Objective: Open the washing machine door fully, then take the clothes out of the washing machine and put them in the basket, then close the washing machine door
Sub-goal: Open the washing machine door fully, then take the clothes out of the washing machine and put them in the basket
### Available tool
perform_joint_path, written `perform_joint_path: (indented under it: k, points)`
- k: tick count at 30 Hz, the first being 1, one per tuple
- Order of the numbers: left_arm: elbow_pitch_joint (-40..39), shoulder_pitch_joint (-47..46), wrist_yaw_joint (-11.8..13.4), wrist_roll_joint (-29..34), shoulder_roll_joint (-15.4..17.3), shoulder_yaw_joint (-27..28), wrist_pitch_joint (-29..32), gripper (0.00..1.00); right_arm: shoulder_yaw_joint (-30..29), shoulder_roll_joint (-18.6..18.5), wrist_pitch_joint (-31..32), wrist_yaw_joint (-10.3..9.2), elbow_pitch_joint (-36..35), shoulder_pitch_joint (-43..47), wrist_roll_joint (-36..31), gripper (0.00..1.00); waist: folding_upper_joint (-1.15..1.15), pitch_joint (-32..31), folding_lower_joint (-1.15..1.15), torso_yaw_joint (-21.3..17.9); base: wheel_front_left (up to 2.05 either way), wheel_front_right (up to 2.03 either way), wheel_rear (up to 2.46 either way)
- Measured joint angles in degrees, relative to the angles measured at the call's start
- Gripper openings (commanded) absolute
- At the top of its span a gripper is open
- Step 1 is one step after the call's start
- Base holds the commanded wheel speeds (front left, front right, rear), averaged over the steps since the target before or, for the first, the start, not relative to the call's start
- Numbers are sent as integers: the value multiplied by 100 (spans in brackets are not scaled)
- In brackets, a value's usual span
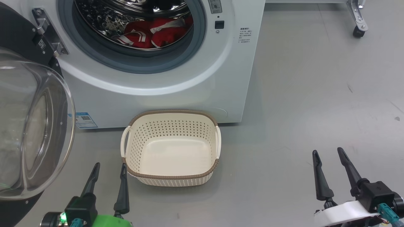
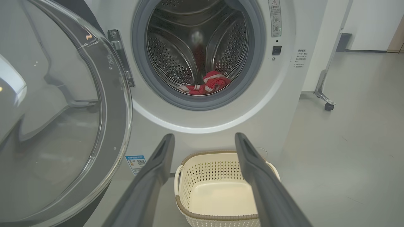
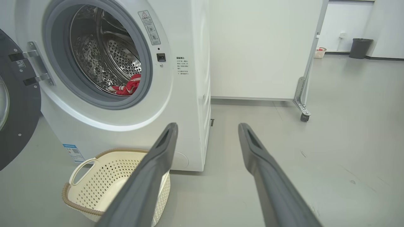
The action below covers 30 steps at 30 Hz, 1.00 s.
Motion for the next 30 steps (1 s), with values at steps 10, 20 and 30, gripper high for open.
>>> perform_joint_path:
  k: [10, 20, 30]
  points:
    - [-3, -1, 57, 0, 5, -35, 23, 100, -15, 13, 0, -11, -56, 31, 8, 100, 0, 36, 0, 88, 0, 0, 0]
    - [-14, -2, 108, 10, 5, -69, 23, 100, -13, 15, 0, -12, -88, 31, 9, 100, 0, 51, 0, 135, 0, 0, 0]
    - [-22, -5, 166, 100, 5, -130, 23, 100, -13, 21, 0, -13, -108, 32, 9, 100, 0, 48, 0, 157, 0, 0, 0]
